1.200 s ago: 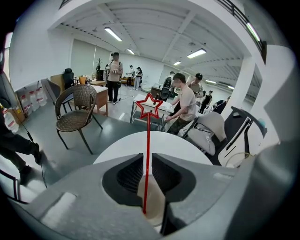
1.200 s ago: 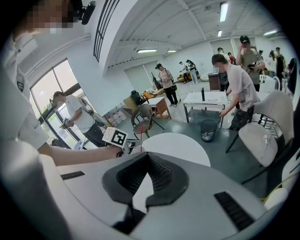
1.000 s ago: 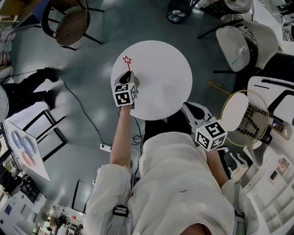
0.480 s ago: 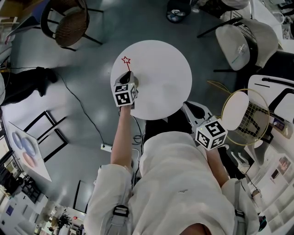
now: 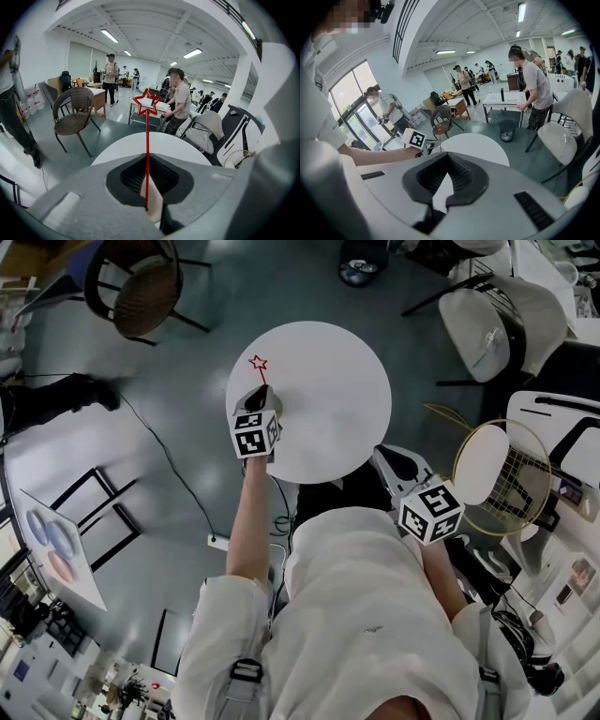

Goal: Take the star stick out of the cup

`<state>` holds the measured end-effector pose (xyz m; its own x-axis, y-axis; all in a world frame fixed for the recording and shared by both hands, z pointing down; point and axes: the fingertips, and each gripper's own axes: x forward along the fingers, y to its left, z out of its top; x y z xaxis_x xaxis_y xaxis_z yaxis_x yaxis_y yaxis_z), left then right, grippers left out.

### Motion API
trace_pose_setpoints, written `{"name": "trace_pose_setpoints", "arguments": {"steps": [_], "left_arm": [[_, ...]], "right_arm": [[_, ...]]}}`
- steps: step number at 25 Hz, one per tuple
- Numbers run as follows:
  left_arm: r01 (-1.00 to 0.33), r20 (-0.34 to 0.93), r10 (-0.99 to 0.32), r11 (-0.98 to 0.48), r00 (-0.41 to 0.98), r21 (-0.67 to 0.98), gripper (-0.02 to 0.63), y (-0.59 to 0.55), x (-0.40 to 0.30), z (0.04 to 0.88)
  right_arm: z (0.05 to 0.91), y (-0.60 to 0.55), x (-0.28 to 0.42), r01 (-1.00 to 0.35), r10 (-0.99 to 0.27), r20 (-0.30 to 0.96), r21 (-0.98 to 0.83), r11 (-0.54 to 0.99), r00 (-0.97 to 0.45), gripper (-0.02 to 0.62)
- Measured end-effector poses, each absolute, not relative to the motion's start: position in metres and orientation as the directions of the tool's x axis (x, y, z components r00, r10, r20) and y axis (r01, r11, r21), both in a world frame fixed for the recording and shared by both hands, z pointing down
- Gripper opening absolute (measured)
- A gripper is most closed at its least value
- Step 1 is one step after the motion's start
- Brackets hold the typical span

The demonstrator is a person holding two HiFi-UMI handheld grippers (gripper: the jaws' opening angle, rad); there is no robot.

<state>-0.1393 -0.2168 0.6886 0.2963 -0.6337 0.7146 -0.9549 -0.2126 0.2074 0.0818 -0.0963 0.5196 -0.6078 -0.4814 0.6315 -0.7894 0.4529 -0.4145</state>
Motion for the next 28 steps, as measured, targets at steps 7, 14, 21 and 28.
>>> {"name": "trace_pose_setpoints", "arguments": {"steps": [7, 14, 21, 28], "left_arm": [[-0.957, 0.69, -0.664, -0.215, 0.289, 0.194, 0.023, -0.22, -0.144, 0.675], [-0.957, 0.643, -0.708, -0.224, 0.29, 0.185, 0.023, -0.221, -0.151, 0.645], [-0.951, 0.596, -0.741, -0.247, 0.308, 0.184, 0.023, -0.216, -0.157, 0.612], [-0.944, 0.536, -0.777, -0.271, 0.33, 0.189, 0.023, -0.206, -0.169, 0.571]], "right_arm": [[0.517, -0.095, 0.08, -0.788, -0.494, 0.619, -0.416, 0.455, -0.611, 0.008], [0.51, -0.088, 0.075, -0.787, -0.516, 0.598, -0.411, 0.46, -0.613, 0.008], [0.502, -0.079, 0.066, -0.79, -0.541, 0.578, -0.402, 0.462, -0.611, 0.008], [0.492, -0.07, 0.05, -0.794, -0.57, 0.553, -0.397, 0.461, -0.608, 0.008]]}}
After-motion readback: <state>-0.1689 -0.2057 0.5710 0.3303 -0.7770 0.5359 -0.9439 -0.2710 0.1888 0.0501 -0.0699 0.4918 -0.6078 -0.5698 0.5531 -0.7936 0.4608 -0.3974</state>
